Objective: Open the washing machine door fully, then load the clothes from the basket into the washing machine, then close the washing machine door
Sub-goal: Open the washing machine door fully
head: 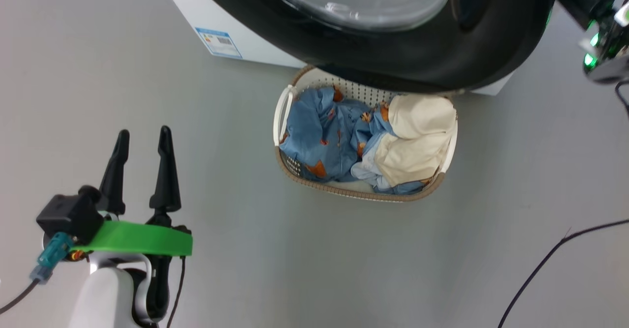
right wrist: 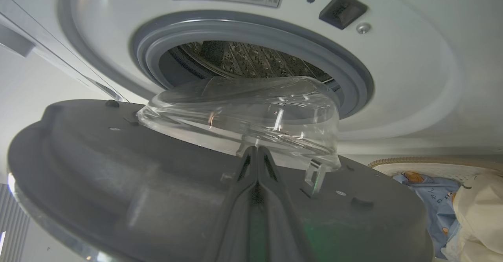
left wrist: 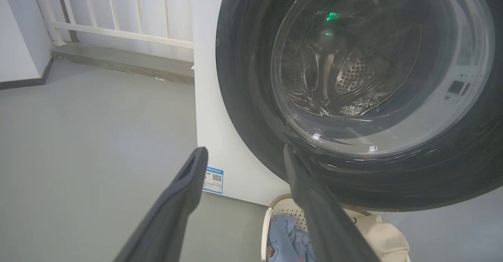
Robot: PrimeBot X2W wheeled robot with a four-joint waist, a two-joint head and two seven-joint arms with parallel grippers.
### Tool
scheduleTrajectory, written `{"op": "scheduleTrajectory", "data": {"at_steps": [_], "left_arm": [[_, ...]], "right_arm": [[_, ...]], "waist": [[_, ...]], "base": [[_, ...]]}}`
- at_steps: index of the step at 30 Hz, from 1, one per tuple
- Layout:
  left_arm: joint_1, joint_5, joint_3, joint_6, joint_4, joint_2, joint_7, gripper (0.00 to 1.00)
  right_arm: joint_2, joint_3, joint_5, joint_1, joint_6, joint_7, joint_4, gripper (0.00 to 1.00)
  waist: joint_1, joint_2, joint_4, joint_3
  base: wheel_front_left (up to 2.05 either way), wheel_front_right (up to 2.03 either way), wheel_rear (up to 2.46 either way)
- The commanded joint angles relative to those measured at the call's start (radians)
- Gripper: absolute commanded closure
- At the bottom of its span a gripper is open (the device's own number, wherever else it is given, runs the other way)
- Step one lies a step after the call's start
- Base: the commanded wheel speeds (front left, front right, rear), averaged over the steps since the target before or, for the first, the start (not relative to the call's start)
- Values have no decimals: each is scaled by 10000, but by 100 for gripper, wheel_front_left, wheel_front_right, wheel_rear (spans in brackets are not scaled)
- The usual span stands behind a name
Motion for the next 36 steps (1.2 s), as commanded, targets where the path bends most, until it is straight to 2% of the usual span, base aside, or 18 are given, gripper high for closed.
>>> {"op": "scheduleTrajectory", "data": {"at_steps": [1, 10, 24, 36], "left_arm": [[176, 75, 378, -15, -160, 359, -63, 0], [508, 170, 408, -15, -23, 398, -63, 0], [1265, 374, 387, -15, 464, 548, -63, 0], [1338, 192, -170, -15, 1084, 503, -63, 0]], "right_arm": [[279, 184, 124, 359, 14, 170, -284, 100], [437, 218, 306, 1320, 14, 443, -378, 100], [909, -87, 991, 4049, 14, 912, -1391, 100], [1412, -490, 1362, 5586, 14, 1180, -2276, 100]], "waist": [[0, 0, 92, -454], [0, 0, 354, -1199], [0, 0, 1092, -2742], [0, 0, 2207, -3132]], "base": [[0, 0, 0], [0, 0, 0], [0, 0, 0], [0, 0, 0]]}}
